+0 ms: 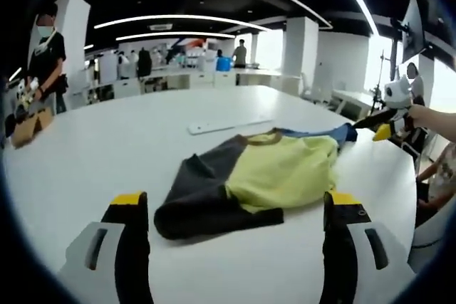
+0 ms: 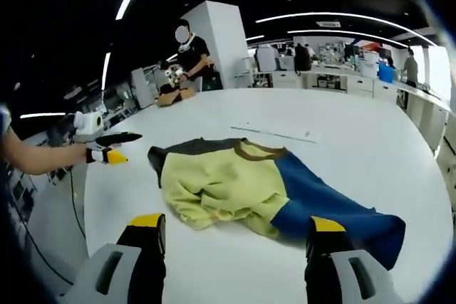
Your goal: Fold the garment on the visible template until the final outline fits inside the template.
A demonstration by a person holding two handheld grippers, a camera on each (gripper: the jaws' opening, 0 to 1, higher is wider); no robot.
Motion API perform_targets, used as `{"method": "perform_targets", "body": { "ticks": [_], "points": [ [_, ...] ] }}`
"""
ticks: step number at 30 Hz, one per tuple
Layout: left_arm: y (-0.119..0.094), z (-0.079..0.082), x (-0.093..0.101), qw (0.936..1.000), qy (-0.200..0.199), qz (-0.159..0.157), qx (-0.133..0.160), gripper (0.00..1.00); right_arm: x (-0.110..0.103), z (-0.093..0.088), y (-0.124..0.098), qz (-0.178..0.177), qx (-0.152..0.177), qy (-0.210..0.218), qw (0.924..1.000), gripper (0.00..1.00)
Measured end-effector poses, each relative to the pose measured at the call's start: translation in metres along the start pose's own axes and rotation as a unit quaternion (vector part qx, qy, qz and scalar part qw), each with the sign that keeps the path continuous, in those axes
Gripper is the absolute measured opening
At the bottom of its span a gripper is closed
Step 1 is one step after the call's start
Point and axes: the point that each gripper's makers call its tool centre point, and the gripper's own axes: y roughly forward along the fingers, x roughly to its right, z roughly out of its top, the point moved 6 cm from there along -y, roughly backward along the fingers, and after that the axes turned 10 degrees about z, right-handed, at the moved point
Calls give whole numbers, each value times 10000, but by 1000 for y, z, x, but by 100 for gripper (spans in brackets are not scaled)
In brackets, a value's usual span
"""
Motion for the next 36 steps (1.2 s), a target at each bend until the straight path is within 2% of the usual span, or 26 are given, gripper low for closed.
{"method": "perform_targets", "body": {
  "ticks": [9, 19, 25, 36],
  "points": [
    [-16, -7, 14, 9999, 85, -111, -71, 99, -23, -4, 26, 358, -73, -133, 9992, 74],
    [-34, -11, 36, 9991, 162, -377, -85, 99, -53, -7, 61, 630, -305, -692, 9951, 65],
    [-41, -16, 44, 9988, 119, -457, -100, 95, -59, -11, 76, 753, -337, -671, 9943, 58],
    [-51, -28, 54, 9981, 117, -560, -208, 91, -60, -17, 107, 581, -564, -1089, 9908, 37]
  ]
}}
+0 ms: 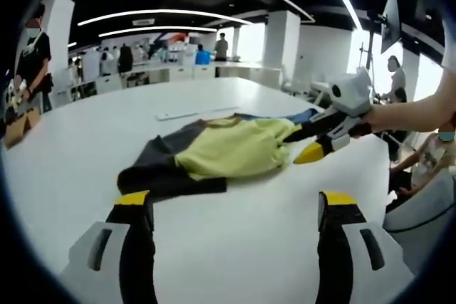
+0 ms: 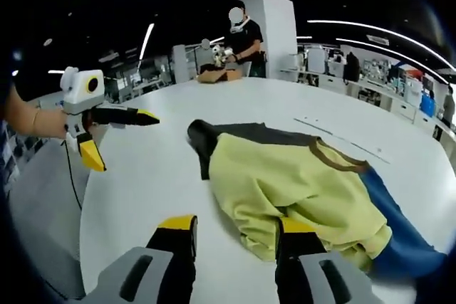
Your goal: Fold the garment on the visible template until the final outline fits inside the template.
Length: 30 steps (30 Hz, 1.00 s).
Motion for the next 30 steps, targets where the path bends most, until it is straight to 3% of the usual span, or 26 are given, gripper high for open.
{"method": "perform_targets", "body": {
  "ticks": [7, 14, 21, 30],
  "points": [
    [-6, -4, 3, 10000, -43, 44, -4, 91, 3, -3, 20, -98, -222, -227, 9994, 31],
    [-12, -11, 6, 9999, -116, 59, -68, 90, 7, -10, 33, -277, -470, -169, 9984, 25],
    [-16, -14, 5, 9997, -185, 132, -85, 89, 14, -15, 38, -535, -736, -316, 9953, 17],
    [-16, -13, 12, 9998, -165, 110, -67, 87, 15, -15, 37, -625, -763, -434, 9942, 11]
  ]
}}
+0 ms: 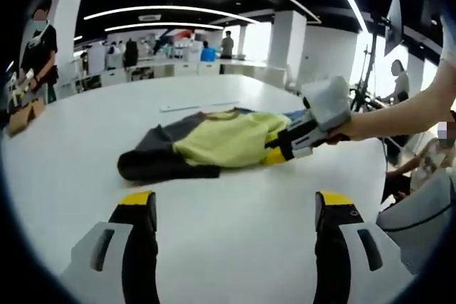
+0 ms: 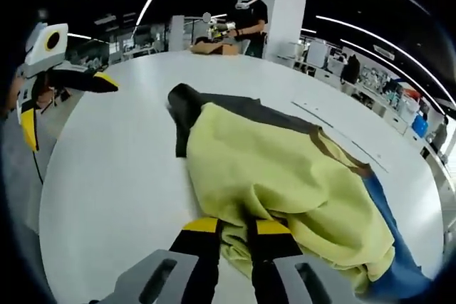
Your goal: Fold the garment on the visible template until the final outline fits inside the template.
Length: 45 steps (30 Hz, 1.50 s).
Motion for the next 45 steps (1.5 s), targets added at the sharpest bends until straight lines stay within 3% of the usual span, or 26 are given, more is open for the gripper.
{"method": "perform_targets", "body": {
  "ticks": [6, 12, 19, 34, 45],
  "points": [
    [0, 2, 0, 10000, 91, 3, 16, 86, 1, 5, -7, 86, 40, 42, 9999, 0],
    [-1, 3, -1, 10000, 96, 20, 7, 85, -2, 17, -21, 167, 15, 59, 9998, 0],
    [0, 2, 0, 9999, 116, -18, -20, 83, 2, 43, -37, 158, 217, 38, 9996, 0],
    [3, 0, 1, 9999, 111, -74, -61, 80, 33, 83, -44, -84, 302, -161, 9994, 0],
    [9, -2, 2, 9999, 54, -125, -95, 77, 69, 90, -33, -202, 170, -161, 9995, 0]
  ]
}}
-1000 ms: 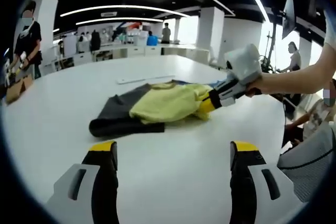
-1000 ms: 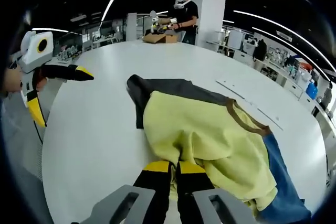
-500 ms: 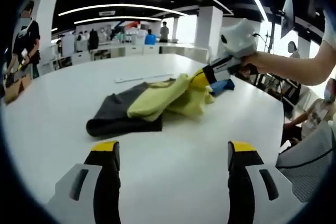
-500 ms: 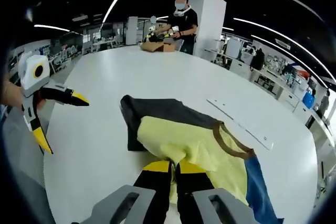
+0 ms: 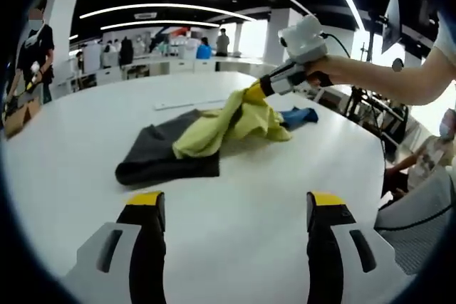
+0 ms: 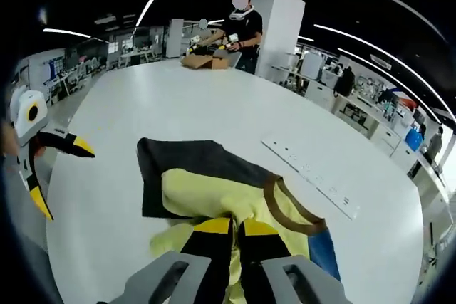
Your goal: Fold the garment on the visible template until the final outline fits inside the template.
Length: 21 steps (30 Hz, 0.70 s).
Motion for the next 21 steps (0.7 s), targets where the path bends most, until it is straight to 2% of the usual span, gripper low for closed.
{"method": "perform_targets", "body": {
  "ticks": [10, 21],
  "points": [
    [6, 1, 1, 10000, -60, -68, 16, 75, 27, -14, 18, -67, -211, 146, 9996, 0],
    [13, 2, 0, 9999, -110, -99, 19, 72, 36, -35, 35, -39, -519, 350, 9980, 0]
  ]
}}
